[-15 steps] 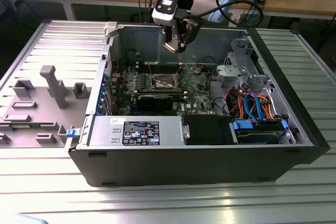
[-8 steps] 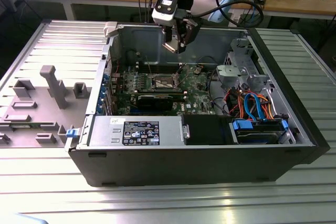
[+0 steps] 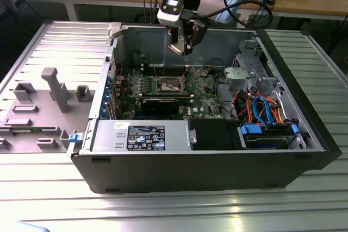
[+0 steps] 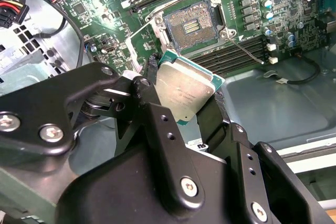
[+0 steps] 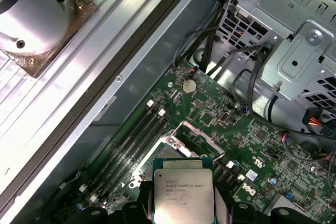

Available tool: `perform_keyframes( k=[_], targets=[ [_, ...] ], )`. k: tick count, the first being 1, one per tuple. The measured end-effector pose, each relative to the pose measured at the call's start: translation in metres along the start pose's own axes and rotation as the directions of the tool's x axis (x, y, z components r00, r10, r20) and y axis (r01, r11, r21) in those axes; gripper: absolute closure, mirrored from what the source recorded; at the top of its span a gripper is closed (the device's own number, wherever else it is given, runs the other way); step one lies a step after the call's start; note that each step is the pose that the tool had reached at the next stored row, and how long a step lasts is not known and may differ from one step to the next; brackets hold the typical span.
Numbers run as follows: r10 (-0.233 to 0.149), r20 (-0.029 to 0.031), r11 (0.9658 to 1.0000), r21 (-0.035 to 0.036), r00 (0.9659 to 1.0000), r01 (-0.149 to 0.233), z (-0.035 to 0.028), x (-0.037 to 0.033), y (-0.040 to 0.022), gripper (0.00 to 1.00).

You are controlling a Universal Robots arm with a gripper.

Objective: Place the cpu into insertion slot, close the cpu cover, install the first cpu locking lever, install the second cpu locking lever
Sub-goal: 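Place the cpu into insertion slot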

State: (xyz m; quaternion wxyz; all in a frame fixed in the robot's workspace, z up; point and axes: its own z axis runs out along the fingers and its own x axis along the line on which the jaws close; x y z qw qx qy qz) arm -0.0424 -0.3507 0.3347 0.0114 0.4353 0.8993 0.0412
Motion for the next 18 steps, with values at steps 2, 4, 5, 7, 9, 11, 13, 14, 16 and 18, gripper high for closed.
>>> perform_keyframes(
  k=[2,4,5,7,9,11,13,14,16,18],
  targets=[
    [0.001,0.0001,1.0,0.0,1.0,-0.001,0.0,0.0,0.0,0.45],
    [0.002,0.0001,1.0,-0.0001,1.0,-0.002,0.0001,0.0,0.0,0.45],
    [0.002,0.0002,1.0,-0.0001,1.0,-0.002,0.0001,0.0,0.0,0.45],
    [0.003,0.0002,1.0,-0.0001,1.0,-0.003,0.0001,0.0,0.0,0.45],
    [0.004,0.0003,1.0,-0.0001,1.0,-0.004,0.0002,0.0,0.0,0.45],
    [0.004,0.0004,1.0,-0.0001,1.0,-0.004,0.0002,0.0,0.0,0.45],
    [0.005,0.0004,1.0,-0.0001,1.0,-0.005,0.0003,0.0,0.0,0.45],
    [0.006,0.0005,1.0,-0.0001,1.0,-0.006,0.0003,0.0,0.0,0.45],
    [0.008,0.0006,1.0,-0.0001,1.0,-0.008,0.0004,0.0,0.0,0.45],
    [0.008,0.0007,1.0,-0.0002,1.0,-0.008,0.0004,0.0,0.0,0.45]
  ],
)
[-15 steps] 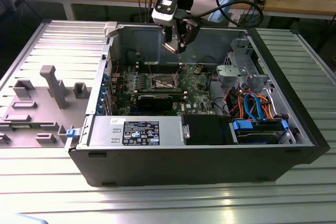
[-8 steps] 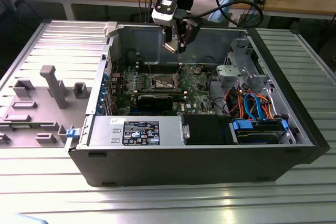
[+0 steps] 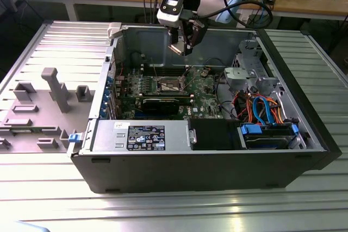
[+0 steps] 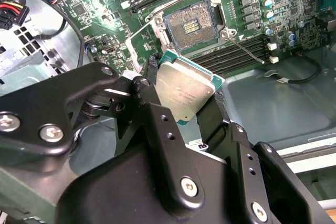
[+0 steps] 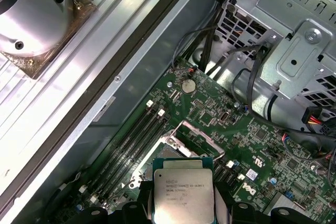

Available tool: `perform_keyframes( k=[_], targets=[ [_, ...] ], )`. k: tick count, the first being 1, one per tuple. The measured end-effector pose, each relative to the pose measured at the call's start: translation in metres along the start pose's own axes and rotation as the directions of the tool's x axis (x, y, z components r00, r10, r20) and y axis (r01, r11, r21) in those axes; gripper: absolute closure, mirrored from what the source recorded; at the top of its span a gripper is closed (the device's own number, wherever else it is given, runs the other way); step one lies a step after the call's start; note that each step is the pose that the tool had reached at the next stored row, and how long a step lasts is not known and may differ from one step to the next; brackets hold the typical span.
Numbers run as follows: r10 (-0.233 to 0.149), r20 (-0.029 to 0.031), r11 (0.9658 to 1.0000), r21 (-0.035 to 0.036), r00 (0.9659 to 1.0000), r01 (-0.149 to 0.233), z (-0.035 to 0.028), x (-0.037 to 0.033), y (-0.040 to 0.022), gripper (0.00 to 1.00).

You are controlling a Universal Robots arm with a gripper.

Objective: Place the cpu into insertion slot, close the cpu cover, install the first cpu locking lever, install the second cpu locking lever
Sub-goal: 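Place the cpu into insertion slot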

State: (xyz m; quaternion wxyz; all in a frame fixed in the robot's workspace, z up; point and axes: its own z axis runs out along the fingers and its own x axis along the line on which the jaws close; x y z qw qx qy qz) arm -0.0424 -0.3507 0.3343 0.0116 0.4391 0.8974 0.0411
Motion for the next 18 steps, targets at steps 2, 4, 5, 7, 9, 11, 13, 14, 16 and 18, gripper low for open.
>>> perform_keyframes(
  k=[2,4,5,7,9,11,13,14,16,18],
  targets=[
    [0.001,0.0001,1.0,0.0,1.0,-0.001,0.0,0.0,0.0,0.45],
    [0.001,0.0001,1.0,0.0,1.0,-0.001,0.0001,0.0,0.0,0.45],
    [0.002,0.0001,1.0,0.0,1.0,-0.002,0.0001,0.0,0.0,0.45],
    [0.002,0.0002,1.0,0.0,1.0,-0.002,0.0001,0.0,0.0,0.45],
    [0.003,0.0002,1.0,-0.0001,1.0,-0.003,0.0002,0.0,0.0,0.45],
    [0.004,0.0003,1.0,-0.0001,1.0,-0.004,0.0002,0.0,0.0,0.45],
    [0.004,0.0003,1.0,0.0,1.0,-0.004,0.0002,0.0,0.0,0.45],
    [0.005,0.0003,1.0,-0.0001,1.0,-0.005,0.0003,0.0,0.0,0.45],
    [0.011,0.0009,0.9999,-0.0002,0.9999,-0.011,0.0006,0.0,0.0,0.45],
    [0.014,0.0012,0.9999,-0.0002,0.9999,-0.014,0.0008,0.0,-0.0001,0.45]
  ],
)
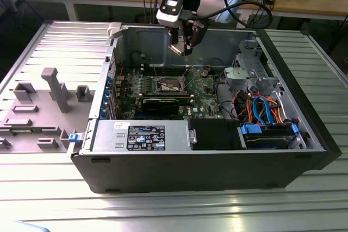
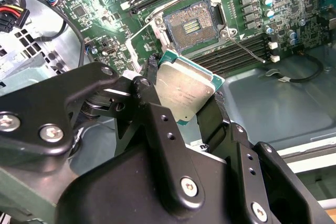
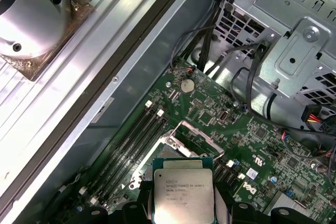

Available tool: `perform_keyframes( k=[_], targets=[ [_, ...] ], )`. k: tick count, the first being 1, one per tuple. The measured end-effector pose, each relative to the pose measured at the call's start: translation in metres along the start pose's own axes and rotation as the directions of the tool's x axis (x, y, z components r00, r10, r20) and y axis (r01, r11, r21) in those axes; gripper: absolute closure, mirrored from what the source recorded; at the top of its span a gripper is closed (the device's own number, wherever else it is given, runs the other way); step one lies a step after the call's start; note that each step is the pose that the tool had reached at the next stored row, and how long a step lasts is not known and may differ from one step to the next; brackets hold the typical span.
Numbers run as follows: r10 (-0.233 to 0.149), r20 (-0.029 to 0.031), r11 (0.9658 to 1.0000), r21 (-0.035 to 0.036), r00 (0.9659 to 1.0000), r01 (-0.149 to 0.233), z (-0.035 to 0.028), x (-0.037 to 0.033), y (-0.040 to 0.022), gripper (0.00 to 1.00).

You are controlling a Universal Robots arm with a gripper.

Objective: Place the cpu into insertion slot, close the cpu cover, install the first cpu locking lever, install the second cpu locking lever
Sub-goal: 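Place the cpu into insertion slot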

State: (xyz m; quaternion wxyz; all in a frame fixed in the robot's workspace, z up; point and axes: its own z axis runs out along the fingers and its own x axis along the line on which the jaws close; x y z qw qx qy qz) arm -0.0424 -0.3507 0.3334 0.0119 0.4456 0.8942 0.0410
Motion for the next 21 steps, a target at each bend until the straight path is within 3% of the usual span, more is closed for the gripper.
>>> perform_keyframes(
  k=[21],
  targets=[
    [0.032,0.0033,0.9995,-0.0002,0.9995,-0.032,0.001,0.0,-0.0001,0.45]
  ],
)
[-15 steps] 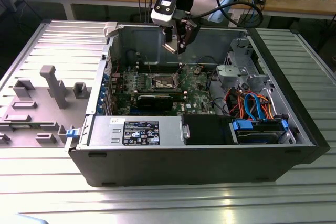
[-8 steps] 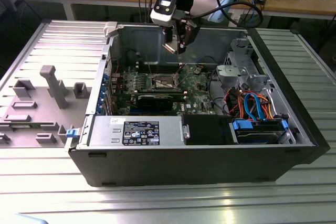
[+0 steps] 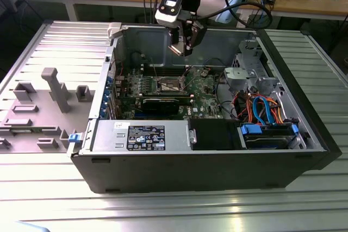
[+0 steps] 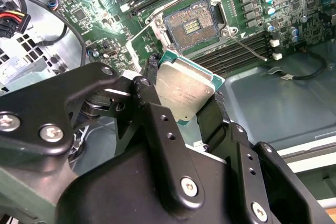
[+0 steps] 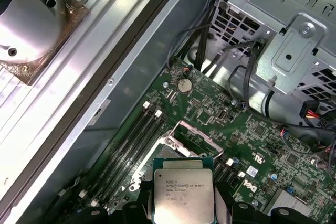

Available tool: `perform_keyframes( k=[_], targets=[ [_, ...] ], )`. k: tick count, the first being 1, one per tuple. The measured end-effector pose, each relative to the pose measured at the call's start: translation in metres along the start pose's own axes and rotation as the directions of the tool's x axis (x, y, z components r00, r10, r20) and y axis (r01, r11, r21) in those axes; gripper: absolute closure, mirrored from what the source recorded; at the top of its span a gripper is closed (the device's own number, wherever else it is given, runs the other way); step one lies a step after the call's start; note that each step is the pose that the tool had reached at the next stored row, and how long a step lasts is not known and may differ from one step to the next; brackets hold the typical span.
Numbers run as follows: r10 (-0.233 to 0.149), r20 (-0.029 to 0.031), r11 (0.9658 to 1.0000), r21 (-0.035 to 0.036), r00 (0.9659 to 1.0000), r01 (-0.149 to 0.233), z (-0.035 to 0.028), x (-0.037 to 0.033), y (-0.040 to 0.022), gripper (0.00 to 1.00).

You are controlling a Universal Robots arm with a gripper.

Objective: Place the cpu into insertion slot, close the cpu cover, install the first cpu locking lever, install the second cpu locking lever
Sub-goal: 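Place the cpu into insertion slot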

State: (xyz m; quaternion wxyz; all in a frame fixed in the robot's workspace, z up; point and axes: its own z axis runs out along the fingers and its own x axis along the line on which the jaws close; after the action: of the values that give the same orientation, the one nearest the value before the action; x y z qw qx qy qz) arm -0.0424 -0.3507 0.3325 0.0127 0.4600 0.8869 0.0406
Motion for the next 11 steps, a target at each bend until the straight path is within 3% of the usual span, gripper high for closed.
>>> perform_keyframes(
  k=[11],
  targets=[
    [0.017,0.0015,0.9999,-0.0002,0.9999,-0.017,0.0005,0.0,0.0,0.45]
  ],
)
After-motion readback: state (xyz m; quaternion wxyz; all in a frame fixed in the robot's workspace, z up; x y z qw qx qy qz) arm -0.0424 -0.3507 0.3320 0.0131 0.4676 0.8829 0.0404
